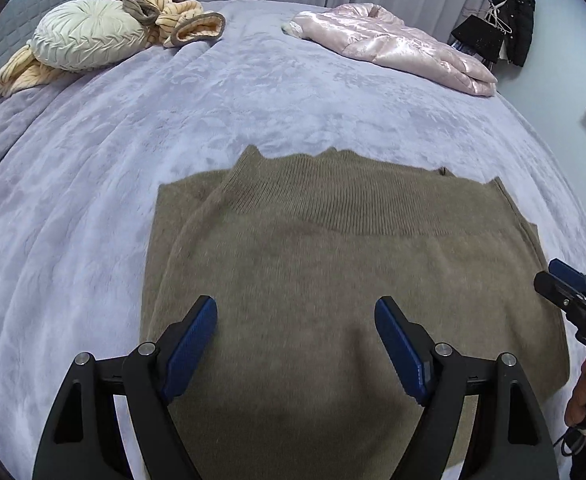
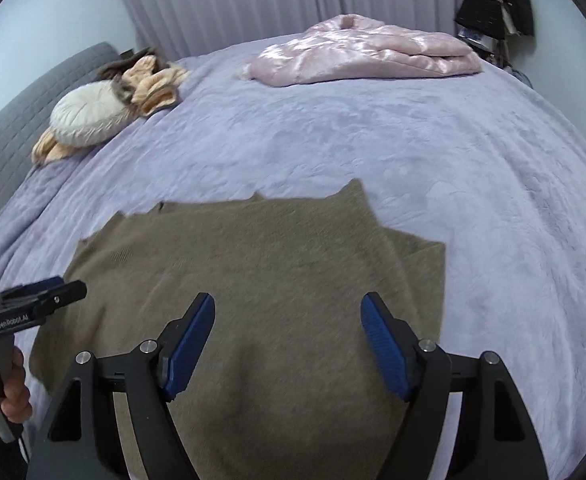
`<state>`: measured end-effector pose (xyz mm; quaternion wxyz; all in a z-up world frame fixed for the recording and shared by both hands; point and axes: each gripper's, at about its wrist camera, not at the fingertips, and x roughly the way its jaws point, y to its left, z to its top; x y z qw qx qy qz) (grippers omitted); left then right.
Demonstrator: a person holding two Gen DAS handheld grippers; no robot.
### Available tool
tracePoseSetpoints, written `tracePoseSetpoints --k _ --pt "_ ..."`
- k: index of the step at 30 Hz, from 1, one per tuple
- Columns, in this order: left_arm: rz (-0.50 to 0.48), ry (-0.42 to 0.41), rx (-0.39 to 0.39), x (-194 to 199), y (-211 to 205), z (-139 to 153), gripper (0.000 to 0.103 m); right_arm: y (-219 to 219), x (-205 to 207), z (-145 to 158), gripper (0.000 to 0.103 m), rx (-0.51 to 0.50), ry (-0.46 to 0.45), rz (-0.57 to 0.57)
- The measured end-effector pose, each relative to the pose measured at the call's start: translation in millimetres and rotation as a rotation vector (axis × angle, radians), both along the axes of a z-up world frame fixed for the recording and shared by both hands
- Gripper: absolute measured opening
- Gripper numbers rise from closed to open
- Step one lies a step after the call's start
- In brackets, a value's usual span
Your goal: Fold small clothes
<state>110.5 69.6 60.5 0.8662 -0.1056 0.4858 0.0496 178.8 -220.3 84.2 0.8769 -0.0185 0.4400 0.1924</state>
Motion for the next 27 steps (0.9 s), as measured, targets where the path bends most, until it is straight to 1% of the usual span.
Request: tracePoseSetpoints --k 2,4,7,8,9,10,11,12,15,17,19,21,22,23,24,26,27 --pt "0.008 0.006 0.008 -22.0 0.4 -4.1 0.082 7.3 -20.8 -8.1 0.078 -0.058 -0.015 0.044" --pt "0.016 0.024 -0.003 -42.0 4.6 -13.4 0.082 3.1 -34.3 -19.1 0.078 -0.091 -0.005 0.040" --pt "0.029 0.056 0.018 -60.8 13.4 -29.9 0.082 -24.0 -38.4 -36.4 0.078 -0.088 0.048 -0.030" --pt "0.024 0.054 -0.006 -69.1 17.7 -32.9 0.082 -34.0 -37.6 -39.6 0.078 -0.085 0.053 -0.053" --pt "0.026 0.046 -0.021 -76.7 20.7 -32.0 0.082 -43.9 -40.5 -40.5 0.078 -0.063 0.058 -0.064" --pt "0.040 0.035 -0.020 -84.5 22.4 -28.7 0.082 -50.3 -43.4 -38.5 0.078 -0.055 0.057 -0.076" --pt "0.075 0.028 -0.004 -94.1 26.2 -24.1 0.082 -55.1 -46.9 -35.3 0.079 -0.070 0.052 -0.100" --pt "0.100 0.022 -0.015 -101.9 31.3 -21.5 0.082 -60.5 -50.3 -31.3 0.079 -0.092 0.050 -0.128" --pt "0.167 0.002 -0.152 -122.2 54.8 -22.5 0.082 -72.7 -63.7 -15.1 0.079 -0.048 0.032 -0.161" --pt "0.197 0.018 -0.245 -125.5 70.1 -31.1 0.082 -73.5 -71.4 -3.5 0.079 -0.034 0.014 -0.171" --pt "0.209 0.027 -0.326 -124.1 80.6 -40.4 0.082 -64.6 -76.8 7.1 0.080 -0.022 0.001 -0.154" --pt "0.197 0.014 -0.387 -118.9 83.2 -42.9 0.082 -47.5 -81.5 13.6 0.080 -0.024 -0.009 -0.126" --pt "0.172 0.002 -0.434 -114.4 83.2 -43.5 0.082 -35.9 -83.9 16.9 0.080 -0.032 -0.016 -0.102" --pt "0.132 -0.010 -0.502 -108.6 82.7 -45.9 0.082 -24.9 -85.8 18.5 0.080 -0.039 -0.020 -0.083" --pt "0.115 -0.005 -0.547 -102.7 82.5 -50.1 0.082 -12.5 -88.1 19.8 0.080 -0.045 -0.022 -0.057" --pt "0.117 0.031 -0.579 -90.7 81.4 -61.4 0.082 7.3 -92.9 19.9 0.080 -0.051 -0.016 -0.021" --pt "0.102 0.040 -0.588 -85.7 80.5 -66.1 0.082 16.6 -95.3 18.8 0.080 -0.055 -0.012 -0.004"
